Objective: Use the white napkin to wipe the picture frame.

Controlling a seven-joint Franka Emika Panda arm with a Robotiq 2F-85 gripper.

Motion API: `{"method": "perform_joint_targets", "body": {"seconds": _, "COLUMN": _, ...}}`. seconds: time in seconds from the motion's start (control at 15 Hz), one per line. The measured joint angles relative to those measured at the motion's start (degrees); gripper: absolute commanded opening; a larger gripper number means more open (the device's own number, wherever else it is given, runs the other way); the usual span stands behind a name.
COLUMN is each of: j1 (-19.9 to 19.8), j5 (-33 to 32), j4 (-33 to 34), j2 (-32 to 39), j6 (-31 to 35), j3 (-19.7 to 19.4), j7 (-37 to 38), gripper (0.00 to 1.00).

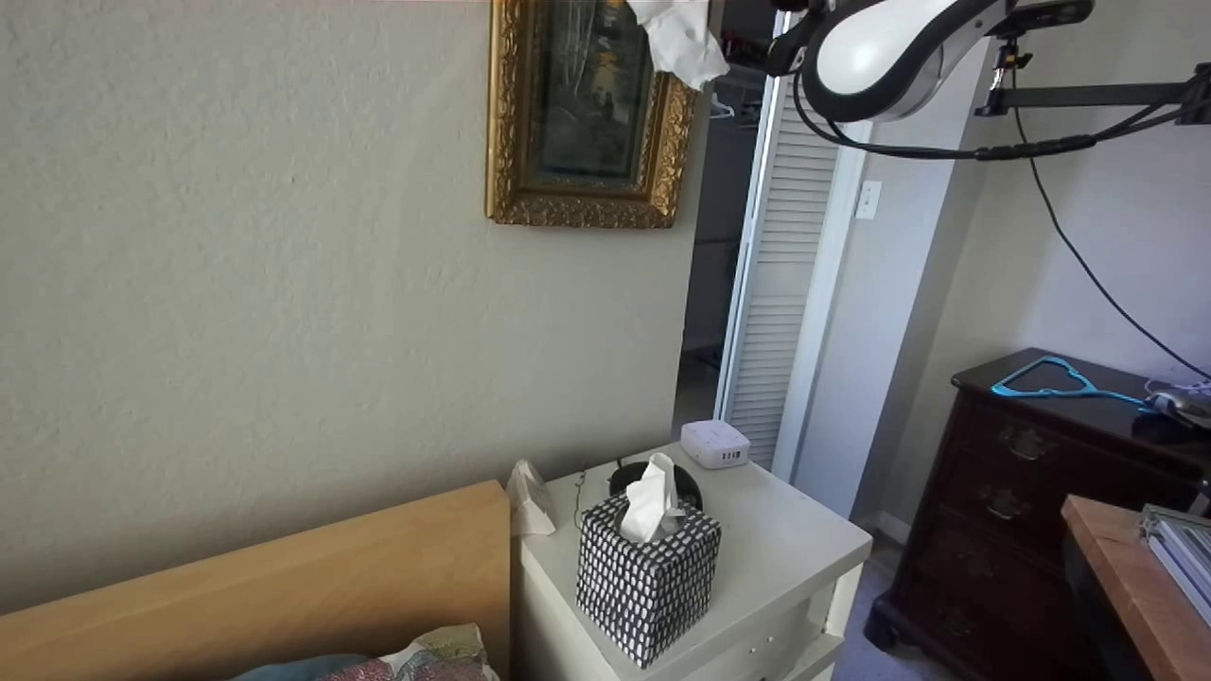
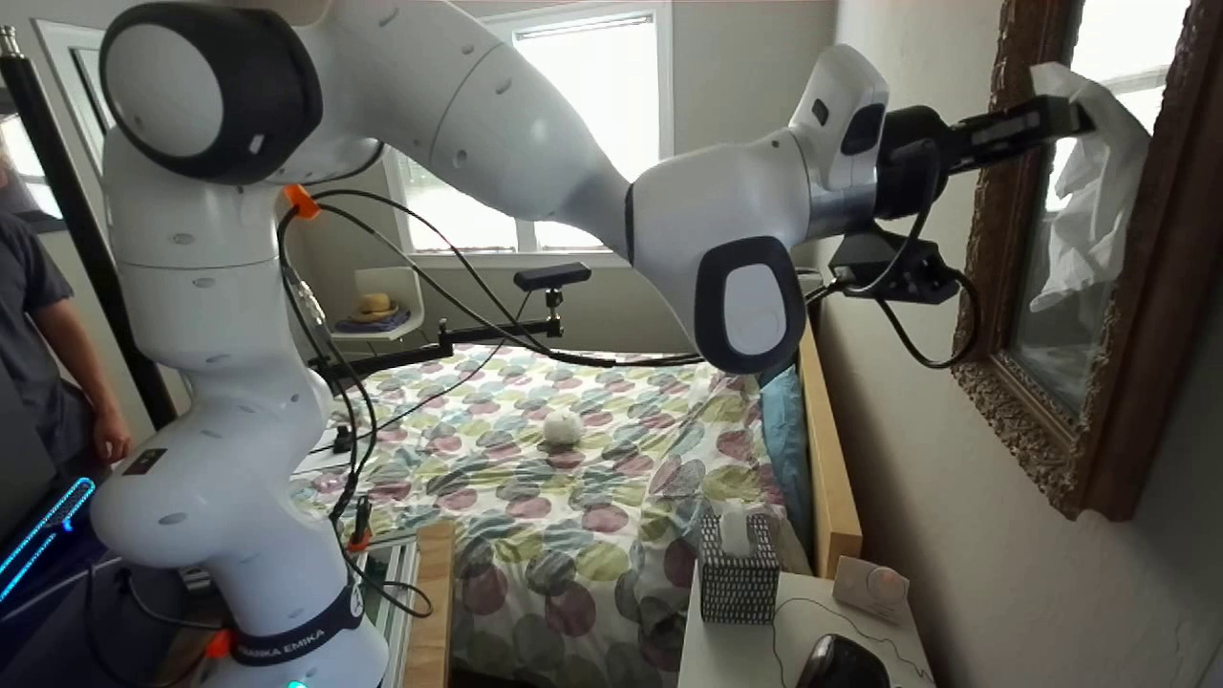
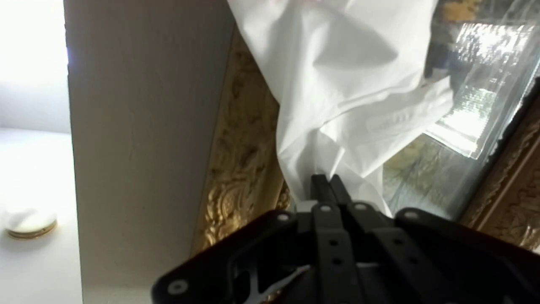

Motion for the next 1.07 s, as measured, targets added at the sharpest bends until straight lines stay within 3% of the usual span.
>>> {"method": "perform_joint_targets", "body": {"seconds": 1.07, "j1": -0.3, "j5": 0.13, "j4": 1.96, "j2": 9.28, "j6": -4.35, "j3": -0.34, "j7": 6.6, "gripper": 0.0}}
